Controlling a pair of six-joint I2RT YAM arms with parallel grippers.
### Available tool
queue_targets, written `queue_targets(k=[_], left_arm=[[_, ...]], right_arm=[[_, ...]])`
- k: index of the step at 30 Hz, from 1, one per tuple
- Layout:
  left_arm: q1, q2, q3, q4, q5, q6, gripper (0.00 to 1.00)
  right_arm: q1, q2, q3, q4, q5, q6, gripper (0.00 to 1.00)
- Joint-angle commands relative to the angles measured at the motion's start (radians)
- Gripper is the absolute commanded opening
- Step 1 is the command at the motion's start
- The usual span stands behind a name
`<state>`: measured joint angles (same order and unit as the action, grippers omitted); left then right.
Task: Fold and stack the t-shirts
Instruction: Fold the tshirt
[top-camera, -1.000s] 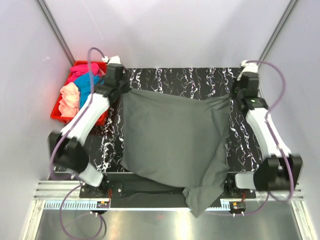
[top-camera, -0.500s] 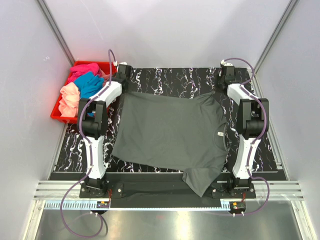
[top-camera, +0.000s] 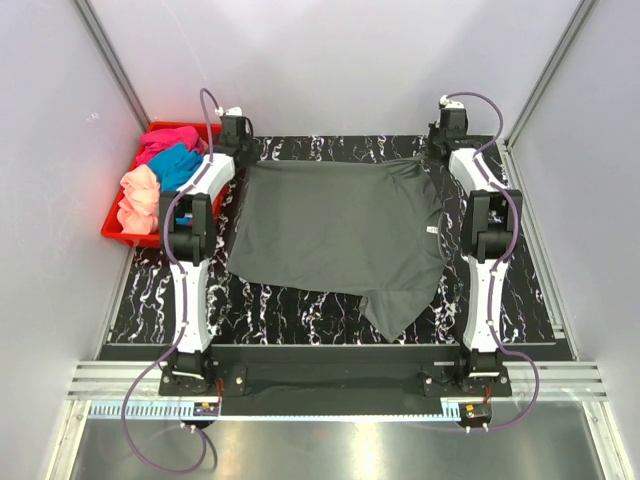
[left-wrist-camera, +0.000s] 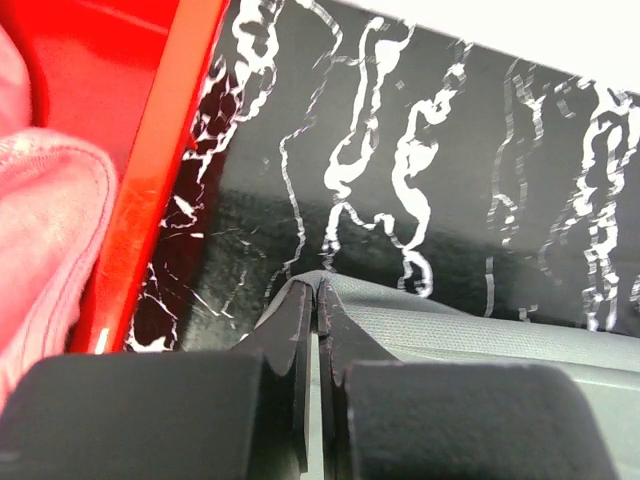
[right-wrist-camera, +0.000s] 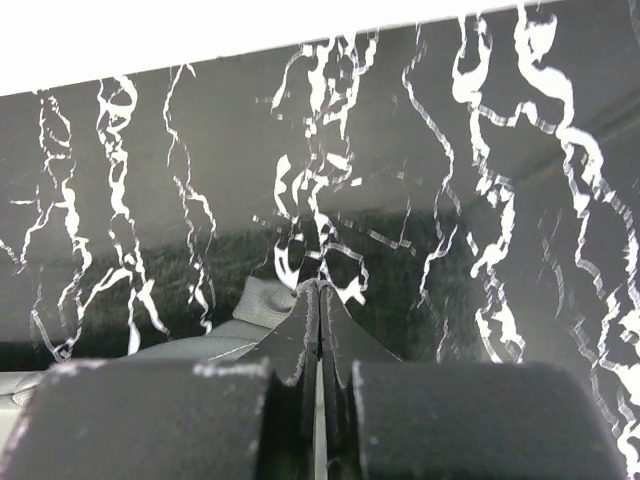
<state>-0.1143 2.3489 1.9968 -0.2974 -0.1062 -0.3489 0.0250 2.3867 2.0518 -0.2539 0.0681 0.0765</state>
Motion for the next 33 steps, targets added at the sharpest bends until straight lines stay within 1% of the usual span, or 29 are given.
queue_targets(k=[1, 2, 3, 4, 8, 10, 17, 25, 28, 33], left_arm=[[0.03, -0.016, -0.003, 0.07, 0.1, -0.004, 0.0], [0.031, -0.019, -0.009, 0.082, 0.1, 0.005, 0.0], [0.033, -0.019, -0.013, 0.077, 0.14, 0.016, 0.0], [0.034, -0.02, -0.009, 0.069, 0.145, 0.028, 0.0], [0.034, -0.059, -0.033, 0.031, 0.155, 0.063, 0.0], [0.034, -0.094, -0.062, 0.006, 0.151, 0.085, 0.0], [0.033, -0.166, -0.147, -0.058, 0.114, 0.119, 0.0], [0.025, -0.229, -0.222, -0.101, 0.123, 0.12, 0.0], [0.013, -0.244, -0.248, -0.127, 0.083, 0.129, 0.0], [-0.002, -0.249, -0.306, -0.131, 0.051, 0.139, 0.0]], right_arm=[[-0.004, -0.07, -0.008, -0.067, 0.004, 0.075, 0.0], [-0.004, -0.092, -0.06, -0.073, -0.002, 0.092, 0.0], [-0.002, -0.133, -0.085, -0.085, -0.01, 0.107, 0.0], [-0.003, -0.152, -0.109, -0.091, -0.014, 0.13, 0.0], [-0.004, -0.216, -0.211, -0.157, 0.015, 0.14, 0.0], [-0.004, -0.265, -0.254, -0.166, 0.027, 0.137, 0.0], [-0.004, -0.357, -0.373, -0.196, 0.009, 0.161, 0.0], [-0.002, -0.489, -0.547, -0.214, -0.028, 0.215, 0.0], [-0.002, -0.526, -0.629, -0.188, -0.036, 0.226, 0.0], [-0.002, -0.555, -0.712, -0.125, -0.062, 0.241, 0.0]])
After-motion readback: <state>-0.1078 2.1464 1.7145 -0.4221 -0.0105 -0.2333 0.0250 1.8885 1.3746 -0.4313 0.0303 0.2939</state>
